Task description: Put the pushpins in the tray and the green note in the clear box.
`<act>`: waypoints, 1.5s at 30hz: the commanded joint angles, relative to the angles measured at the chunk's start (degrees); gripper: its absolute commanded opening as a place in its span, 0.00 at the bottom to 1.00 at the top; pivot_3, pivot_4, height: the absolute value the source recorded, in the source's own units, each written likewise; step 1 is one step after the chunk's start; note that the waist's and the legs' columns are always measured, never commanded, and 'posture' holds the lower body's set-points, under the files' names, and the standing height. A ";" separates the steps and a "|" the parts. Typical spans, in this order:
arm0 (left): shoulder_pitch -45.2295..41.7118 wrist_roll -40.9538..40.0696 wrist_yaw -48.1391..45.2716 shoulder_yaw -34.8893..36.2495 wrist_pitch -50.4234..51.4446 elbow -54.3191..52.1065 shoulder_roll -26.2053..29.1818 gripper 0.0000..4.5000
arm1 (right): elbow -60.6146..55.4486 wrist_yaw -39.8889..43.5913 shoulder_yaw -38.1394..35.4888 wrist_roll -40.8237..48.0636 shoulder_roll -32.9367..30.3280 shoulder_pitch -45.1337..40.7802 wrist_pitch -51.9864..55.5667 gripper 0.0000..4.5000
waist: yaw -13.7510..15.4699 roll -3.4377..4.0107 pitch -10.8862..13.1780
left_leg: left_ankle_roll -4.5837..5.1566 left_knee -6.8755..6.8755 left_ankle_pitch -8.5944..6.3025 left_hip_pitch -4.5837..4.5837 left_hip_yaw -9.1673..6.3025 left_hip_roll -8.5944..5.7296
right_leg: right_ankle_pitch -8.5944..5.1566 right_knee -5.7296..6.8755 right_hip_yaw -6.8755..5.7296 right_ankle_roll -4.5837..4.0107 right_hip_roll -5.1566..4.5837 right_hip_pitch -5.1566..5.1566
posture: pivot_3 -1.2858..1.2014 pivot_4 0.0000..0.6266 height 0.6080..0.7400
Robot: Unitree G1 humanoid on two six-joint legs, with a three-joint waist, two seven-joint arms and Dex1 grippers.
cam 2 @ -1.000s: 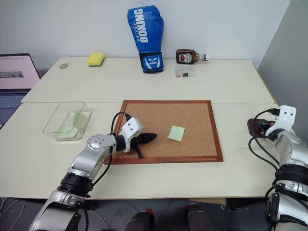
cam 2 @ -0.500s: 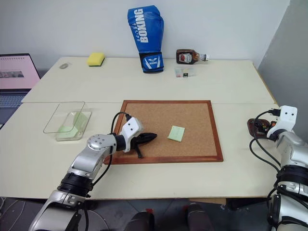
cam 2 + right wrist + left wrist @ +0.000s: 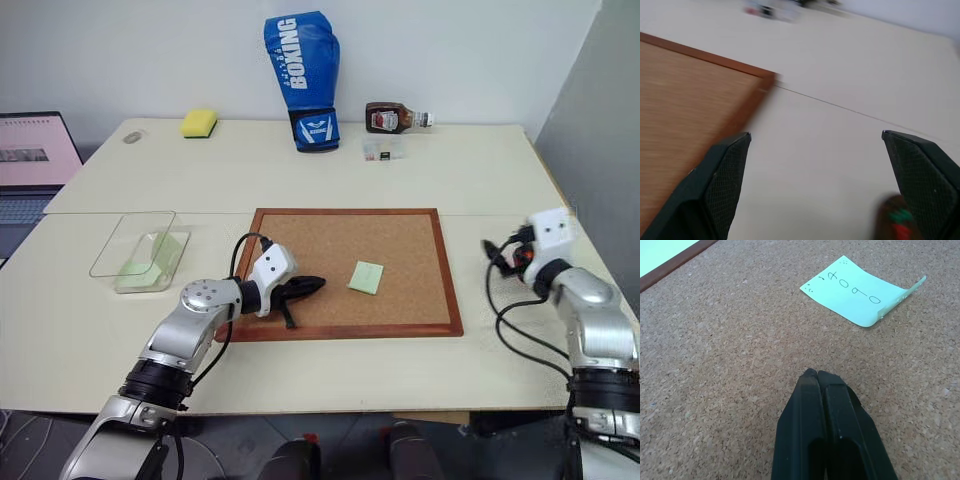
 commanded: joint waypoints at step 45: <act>0.18 0.79 -0.14 -0.66 1.24 0.05 0.19 0.00 | 13.58 8.81 22.38 -12.54 14.52 -7.95 -16.23 0.01 | 0.62 -0.01 0.00 | -0.01 0.03 0.00 0.01 -0.06 0.01 | 0.00 0.04 -0.10 -0.03 0.00 -0.01 | 0.52 0.24 1.00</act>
